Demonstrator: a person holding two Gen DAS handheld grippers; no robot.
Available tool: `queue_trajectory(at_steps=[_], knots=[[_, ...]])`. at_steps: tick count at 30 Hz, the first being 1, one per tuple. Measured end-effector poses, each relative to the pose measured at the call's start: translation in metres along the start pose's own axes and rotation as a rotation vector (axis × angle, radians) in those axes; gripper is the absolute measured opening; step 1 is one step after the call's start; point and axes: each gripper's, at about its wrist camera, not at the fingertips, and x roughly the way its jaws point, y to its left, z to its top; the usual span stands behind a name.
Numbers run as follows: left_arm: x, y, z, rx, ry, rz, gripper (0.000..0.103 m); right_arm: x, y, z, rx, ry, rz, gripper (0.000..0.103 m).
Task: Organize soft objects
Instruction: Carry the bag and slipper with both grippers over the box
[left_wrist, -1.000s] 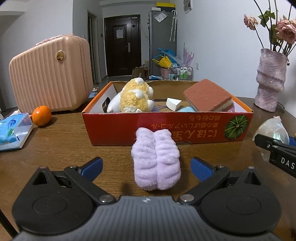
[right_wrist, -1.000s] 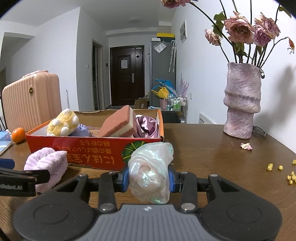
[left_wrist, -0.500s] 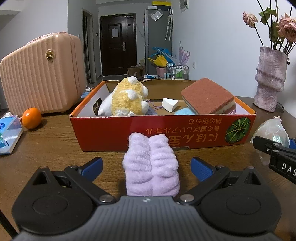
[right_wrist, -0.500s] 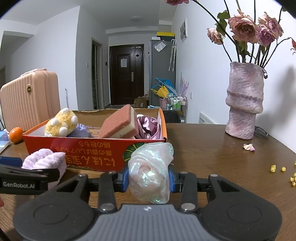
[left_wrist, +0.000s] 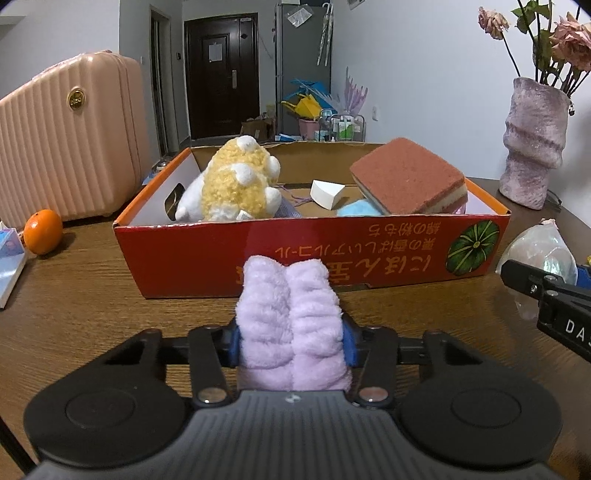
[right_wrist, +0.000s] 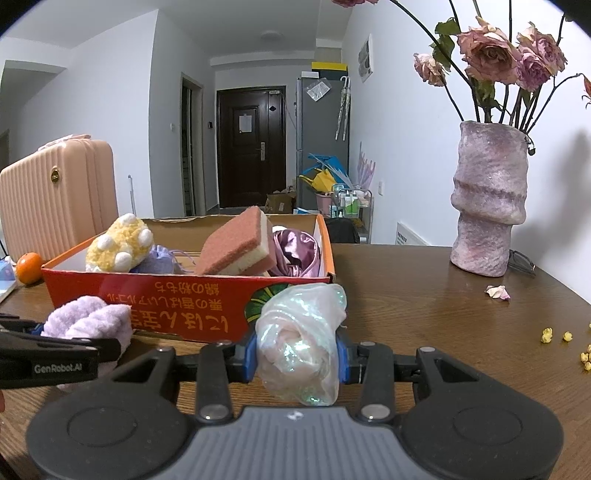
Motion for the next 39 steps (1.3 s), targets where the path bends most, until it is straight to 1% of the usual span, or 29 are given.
queue_trajectory(at_steps=[8,13,30,39], knots=[[-0.007,-0.002,0.0,0.012,-0.025,-0.009,0.041,-0.002,-0.001,0.0,0.002,-0.008,0.001,0.039],[-0.018,-0.003,0.0,0.024,-0.062,-0.018,0.039,-0.005,-0.002,0.0,0.003,-0.021,0.003,0.039],[-0.065,-0.01,0.011,0.042,-0.234,-0.06,0.039,-0.02,0.0,0.006,0.008,-0.095,0.022,0.039],[-0.073,-0.008,0.019,0.028,-0.284,-0.053,0.039,-0.025,0.009,0.016,-0.006,-0.151,0.04,0.039]])
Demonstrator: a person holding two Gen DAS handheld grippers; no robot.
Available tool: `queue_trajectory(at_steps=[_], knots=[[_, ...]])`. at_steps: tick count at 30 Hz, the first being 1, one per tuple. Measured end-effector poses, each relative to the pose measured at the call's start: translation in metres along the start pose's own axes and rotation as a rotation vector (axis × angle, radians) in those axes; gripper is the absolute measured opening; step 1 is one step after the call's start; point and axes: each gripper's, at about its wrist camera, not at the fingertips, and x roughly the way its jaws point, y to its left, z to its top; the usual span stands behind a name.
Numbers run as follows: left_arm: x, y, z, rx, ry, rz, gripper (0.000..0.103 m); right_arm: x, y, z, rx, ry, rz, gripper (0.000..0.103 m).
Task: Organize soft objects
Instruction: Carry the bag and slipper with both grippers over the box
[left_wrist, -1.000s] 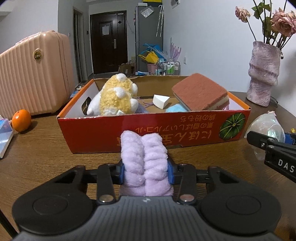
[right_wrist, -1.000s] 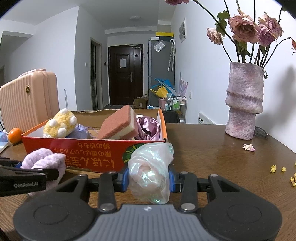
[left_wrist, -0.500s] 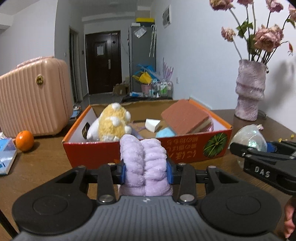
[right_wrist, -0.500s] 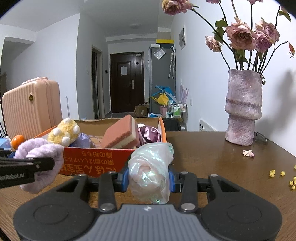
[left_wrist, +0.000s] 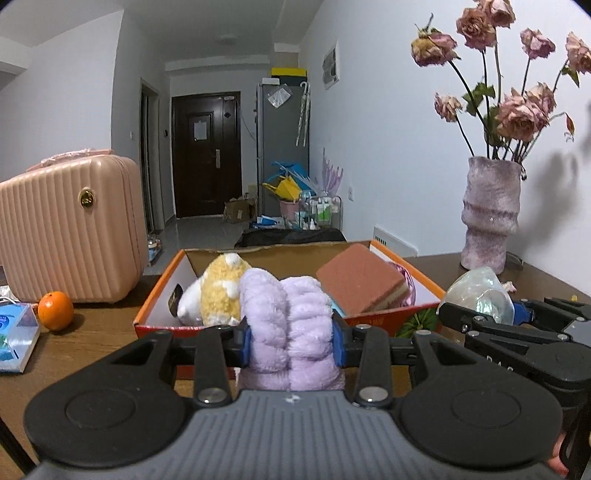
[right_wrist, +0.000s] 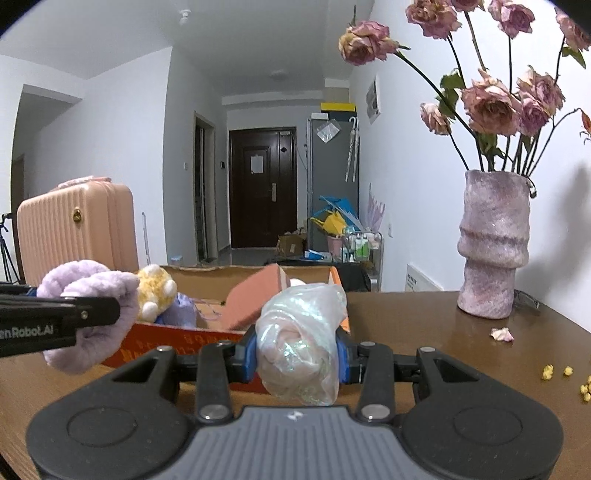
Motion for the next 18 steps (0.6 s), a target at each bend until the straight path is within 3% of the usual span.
queue_trajectory(at_steps=[18], knots=[[0.044,0.019,0.037,-0.098,-0.087,-0.001,0.039,0.057,0.023,0.028,0.024,-0.065,0.03,0.039]])
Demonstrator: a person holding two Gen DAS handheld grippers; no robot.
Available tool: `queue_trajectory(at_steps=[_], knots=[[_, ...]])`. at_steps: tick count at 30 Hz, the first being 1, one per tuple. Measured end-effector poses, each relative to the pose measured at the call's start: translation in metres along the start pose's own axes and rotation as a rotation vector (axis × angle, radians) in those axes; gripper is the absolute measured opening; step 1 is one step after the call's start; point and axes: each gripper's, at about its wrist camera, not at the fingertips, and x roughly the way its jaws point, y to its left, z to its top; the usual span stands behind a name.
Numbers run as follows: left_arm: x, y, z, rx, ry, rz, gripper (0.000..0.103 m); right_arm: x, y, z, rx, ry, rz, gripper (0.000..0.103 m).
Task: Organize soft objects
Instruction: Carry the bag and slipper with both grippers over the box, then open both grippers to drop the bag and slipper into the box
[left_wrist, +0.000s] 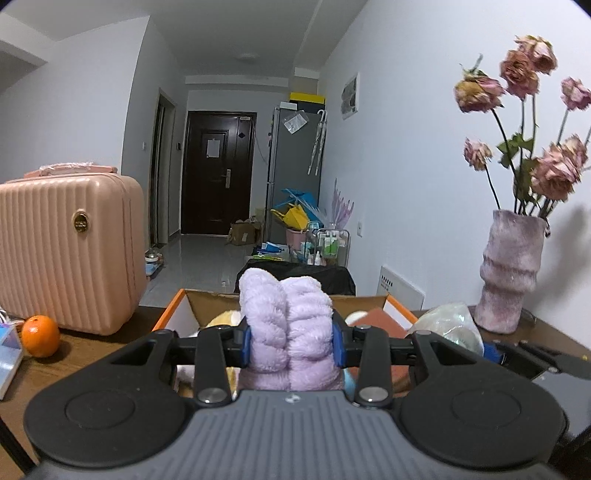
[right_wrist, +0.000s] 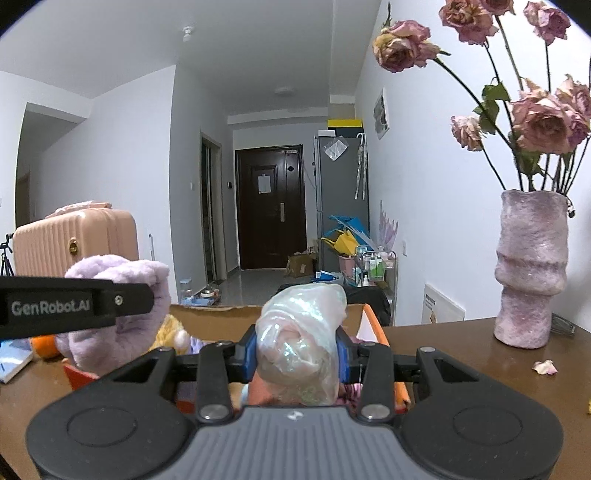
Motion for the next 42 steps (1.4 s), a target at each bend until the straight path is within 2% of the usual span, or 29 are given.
queue_trajectory(at_steps=[14,26,30,31,35,37,39,42], knots=[[0.055,0.012,0.019,-0.041,-0.008,-0.02,0.039,0.056,0.006,0.021,0.007,-0.03,0.021,0.039],[0.083,0.022,0.024,-0.053,0.024,-0.026,0.04,0.087,0.017,0.028,-0.042,0.012,0.027,0.04],[0.085,0.024,0.025,-0.045,0.035,-0.015,0.045,0.089,0.018,0.029,-0.053,0.026,0.013,0.047],[0.085,0.023,0.025,-0.038,0.028,-0.005,0.05,0.09,0.018,0.028,-0.053,0.028,0.011,0.048],[0.082,0.027,0.027,-0.05,0.022,-0.003,0.061,0.09,0.017,0.028,-0.056,0.041,0.008,0.071],[0.08,0.03,0.028,-0.056,0.013,0.008,0.073,0.089,0.019,0.028,-0.059,0.04,0.001,0.075],[0.078,0.032,0.03,-0.061,0.007,0.024,0.078,0.089,0.019,0.028,-0.058,0.044,-0.002,0.084],[0.075,0.035,0.031,-0.06,-0.006,0.05,0.091,0.087,0.017,0.029,-0.046,0.049,-0.012,0.095]])
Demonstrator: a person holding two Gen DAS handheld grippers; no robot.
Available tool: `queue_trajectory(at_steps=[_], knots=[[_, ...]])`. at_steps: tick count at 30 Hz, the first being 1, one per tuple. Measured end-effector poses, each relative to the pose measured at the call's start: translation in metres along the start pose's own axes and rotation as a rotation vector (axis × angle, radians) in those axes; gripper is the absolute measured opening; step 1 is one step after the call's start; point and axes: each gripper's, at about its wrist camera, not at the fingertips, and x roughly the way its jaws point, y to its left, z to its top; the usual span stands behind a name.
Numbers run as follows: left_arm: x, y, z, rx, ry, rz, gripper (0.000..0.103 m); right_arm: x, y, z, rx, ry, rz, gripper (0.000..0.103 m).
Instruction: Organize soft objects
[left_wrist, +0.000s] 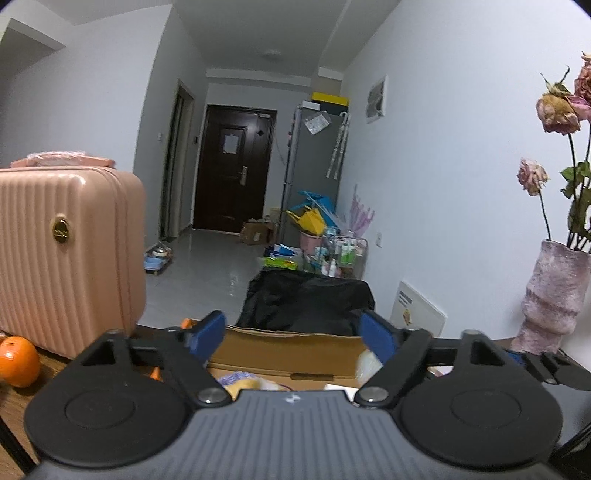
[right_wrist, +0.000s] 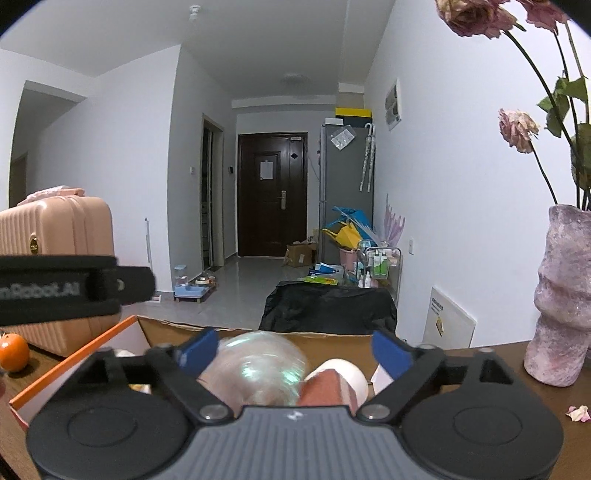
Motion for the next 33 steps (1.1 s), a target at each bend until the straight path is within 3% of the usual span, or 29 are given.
queue_trajectory(at_steps=[3,9,21,33], knots=[[-0.003,0.003,0.001,0.007,-0.007,0.025,0.103,0.0,-0.003,0.001,0.018,0.015,-0.008,0.103],[-0.005,0.008,0.001,0.02,0.009,0.073,0.103,0.0,-0.008,0.003,0.039,0.033,-0.011,0.103],[-0.017,0.015,0.001,0.024,0.006,0.097,0.103,-0.006,-0.01,0.004,0.029,0.041,-0.005,0.103],[-0.055,0.019,0.004,0.048,-0.02,0.103,0.103,-0.047,-0.021,0.007,0.052,0.038,-0.009,0.103]])
